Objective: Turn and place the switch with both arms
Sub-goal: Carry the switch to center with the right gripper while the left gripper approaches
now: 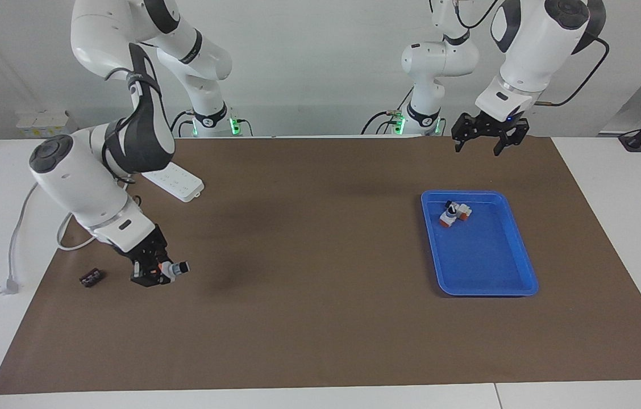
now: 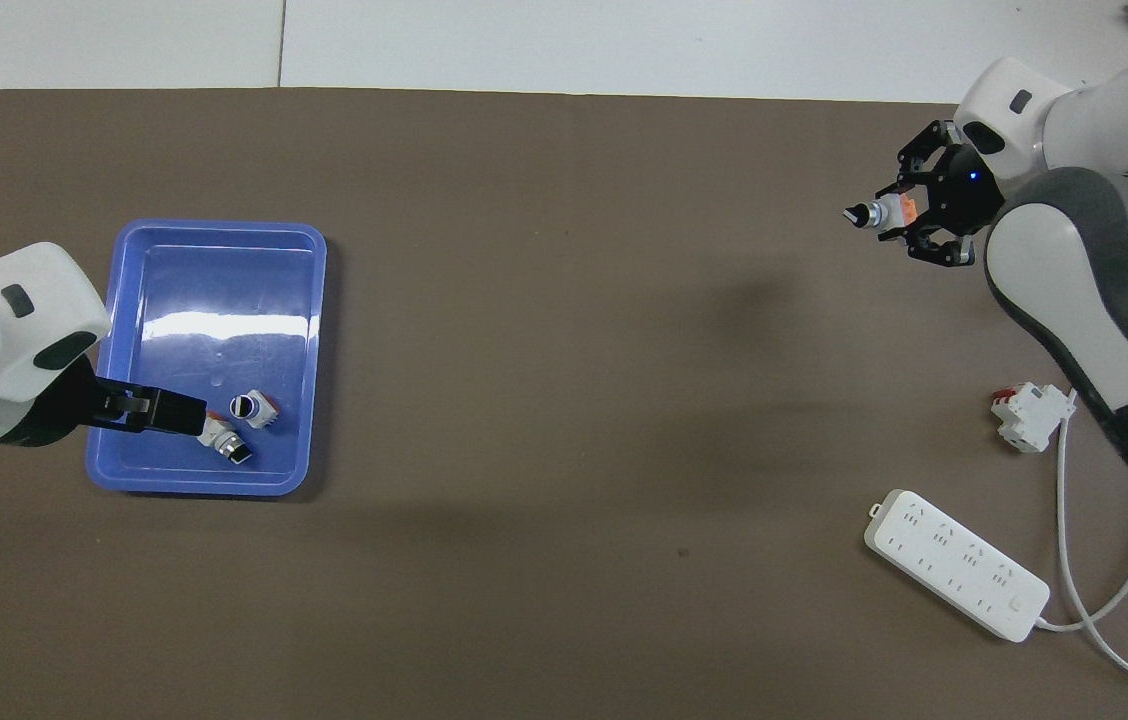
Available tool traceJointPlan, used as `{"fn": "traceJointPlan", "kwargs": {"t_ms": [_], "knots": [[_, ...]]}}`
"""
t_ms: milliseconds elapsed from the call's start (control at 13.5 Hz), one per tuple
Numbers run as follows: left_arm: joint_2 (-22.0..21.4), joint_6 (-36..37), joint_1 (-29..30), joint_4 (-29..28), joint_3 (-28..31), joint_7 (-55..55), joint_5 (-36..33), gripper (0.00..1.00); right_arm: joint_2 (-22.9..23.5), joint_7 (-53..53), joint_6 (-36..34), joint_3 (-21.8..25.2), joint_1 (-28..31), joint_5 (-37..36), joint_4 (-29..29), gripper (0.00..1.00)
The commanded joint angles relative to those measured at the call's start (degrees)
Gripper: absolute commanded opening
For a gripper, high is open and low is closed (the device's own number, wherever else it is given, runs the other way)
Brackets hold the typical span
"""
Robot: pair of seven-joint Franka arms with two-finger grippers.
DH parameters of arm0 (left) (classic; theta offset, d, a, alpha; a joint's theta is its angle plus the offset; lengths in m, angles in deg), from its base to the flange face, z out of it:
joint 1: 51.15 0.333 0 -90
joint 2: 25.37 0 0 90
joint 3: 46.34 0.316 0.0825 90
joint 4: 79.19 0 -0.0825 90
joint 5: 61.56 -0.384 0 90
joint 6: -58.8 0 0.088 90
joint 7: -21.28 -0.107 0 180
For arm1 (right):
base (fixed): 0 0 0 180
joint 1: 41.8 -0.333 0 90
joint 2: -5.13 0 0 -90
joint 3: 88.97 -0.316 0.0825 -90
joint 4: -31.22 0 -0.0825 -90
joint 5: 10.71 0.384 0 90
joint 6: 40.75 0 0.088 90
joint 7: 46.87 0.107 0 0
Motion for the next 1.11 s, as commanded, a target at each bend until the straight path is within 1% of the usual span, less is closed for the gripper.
{"fn": "traceJointPlan", "kwargs": {"t_ms": [0,74,223,297,371,445,668,742,891,1039], "knots": [[-2.7,0.8,-1.3,-3.0,0.6,0.5,4.9,0.99,-7.2,1.6,-3.6,-0.8,0.5,6.8,-5.7,0.00],[-3.3,0.7,-1.8,-4.0,0.6,1.5,7.2,0.98,-10.3,3.1,-3.8,-0.9,-0.8,8.6,-7.6,0.00],[-4.1,-0.1,-1.8,-5.7,0.6,4.9,12.9,0.93,-16.5,6.8,-3.8,-0.8,-3.9,12.6,-12.4,0.00],[-4.2,-0.2,-1.8,-5.7,0.6,8.2,15.9,0.90,-17.9,7.5,-3.7,-0.8,-5.7,14.7,-13.8,0.00],[-4.1,-0.7,-1.9,-5.7,0.6,12.5,18.6,0.87,-18.5,8.2,-3.7,-0.8,-7.5,15.7,-14.0,0.00],[-4.1,-1.5,-2.4,-5.7,0.4,15.5,21.5,0.82,-18.5,8.5,-3.4,-0.8,-9.2,16.2,-14.0,0.00],[-4.1,-4.6,-3.8,-6.7,0.2,23.2,30.3,0.76,-18.7,9.3,-1.5,-0.8,-13.5,21.2,-14.0,0.00],[-4.1,-6.6,-5.2,-7.5,0.1,26.6,33.5,0.74,-18.6,9.4,-0.2,-0.8,-14.8,22.2,-14.0,0.00],[-4.1,-13.0,-8.7,-9.3,0.0,33.9,38.7,0.68,-18.6,9.8,1.8,-0.8,-16.7,25.4,-14.0,0.00],[-3.9,-20.0,-12.6,-10.6,0.0,41.3,42.2,0.61,-18.6,11.1,3.4,-0.8,-18.1,27.3,-14.0,0.00]]}}
